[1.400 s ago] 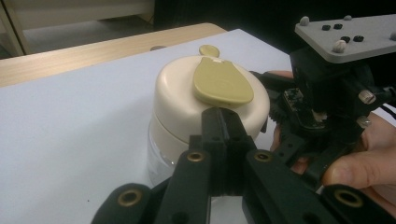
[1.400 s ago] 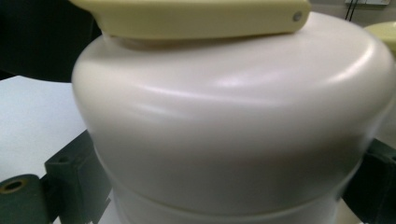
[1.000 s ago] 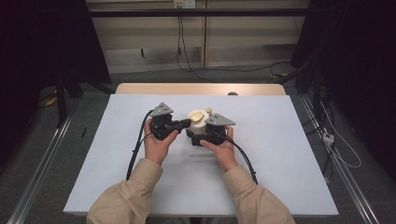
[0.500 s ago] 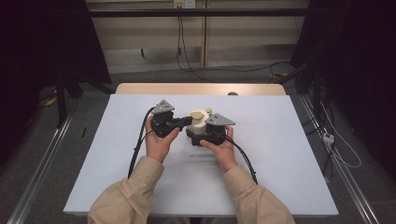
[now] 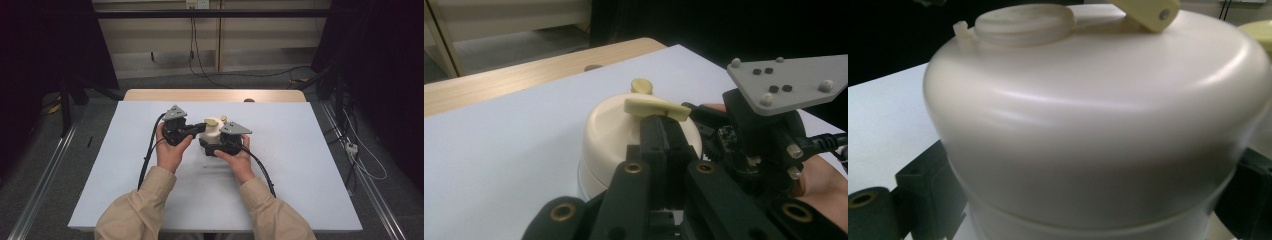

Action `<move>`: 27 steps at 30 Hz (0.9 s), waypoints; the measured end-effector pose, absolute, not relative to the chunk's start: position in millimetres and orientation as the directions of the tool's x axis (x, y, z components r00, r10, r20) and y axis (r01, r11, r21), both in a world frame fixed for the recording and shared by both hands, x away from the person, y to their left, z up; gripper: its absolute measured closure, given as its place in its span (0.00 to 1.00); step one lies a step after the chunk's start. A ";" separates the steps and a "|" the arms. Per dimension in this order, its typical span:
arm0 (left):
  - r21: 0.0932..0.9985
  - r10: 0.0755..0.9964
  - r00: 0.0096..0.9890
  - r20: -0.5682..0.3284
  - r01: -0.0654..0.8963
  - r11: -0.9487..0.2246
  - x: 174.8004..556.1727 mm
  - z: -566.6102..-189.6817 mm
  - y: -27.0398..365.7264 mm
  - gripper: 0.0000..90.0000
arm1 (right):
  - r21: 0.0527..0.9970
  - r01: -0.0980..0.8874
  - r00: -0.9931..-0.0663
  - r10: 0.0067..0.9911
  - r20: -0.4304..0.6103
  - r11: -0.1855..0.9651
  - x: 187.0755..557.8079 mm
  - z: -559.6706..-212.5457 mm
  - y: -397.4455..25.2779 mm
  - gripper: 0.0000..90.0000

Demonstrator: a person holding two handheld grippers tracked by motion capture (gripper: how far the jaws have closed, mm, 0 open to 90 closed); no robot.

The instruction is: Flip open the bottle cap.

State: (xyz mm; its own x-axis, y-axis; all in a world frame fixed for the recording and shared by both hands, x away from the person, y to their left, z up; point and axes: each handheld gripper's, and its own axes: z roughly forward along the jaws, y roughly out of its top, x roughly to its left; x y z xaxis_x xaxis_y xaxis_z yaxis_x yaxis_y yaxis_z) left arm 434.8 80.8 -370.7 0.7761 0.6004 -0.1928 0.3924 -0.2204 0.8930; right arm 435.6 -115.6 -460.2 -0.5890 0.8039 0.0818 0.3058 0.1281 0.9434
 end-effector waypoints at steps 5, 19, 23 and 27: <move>0.894 0.604 0.772 -0.198 0.395 -0.210 435.6 -369.0 79.7 1.00 | 0.943 0.307 -0.589 0.804 0.083 0.128 435.6 -460.2 -115.5 0.05; 0.897 0.604 0.773 -0.194 0.389 -0.209 437.3 -365.7 78.1 1.00 | 0.943 0.308 -0.589 0.804 0.082 0.129 435.7 -460.2 -115.6 0.05; 0.900 0.606 0.772 -0.192 0.385 -0.206 437.6 -364.9 77.9 1.00 | 0.943 0.309 -0.589 0.804 0.083 0.128 435.7 -460.2 -115.5 0.05; 0.902 0.607 0.772 -0.188 0.381 -0.205 438.5 -363.5 77.3 1.00 | 0.943 0.308 -0.589 0.804 0.083 0.129 435.8 -460.2 -115.7 0.05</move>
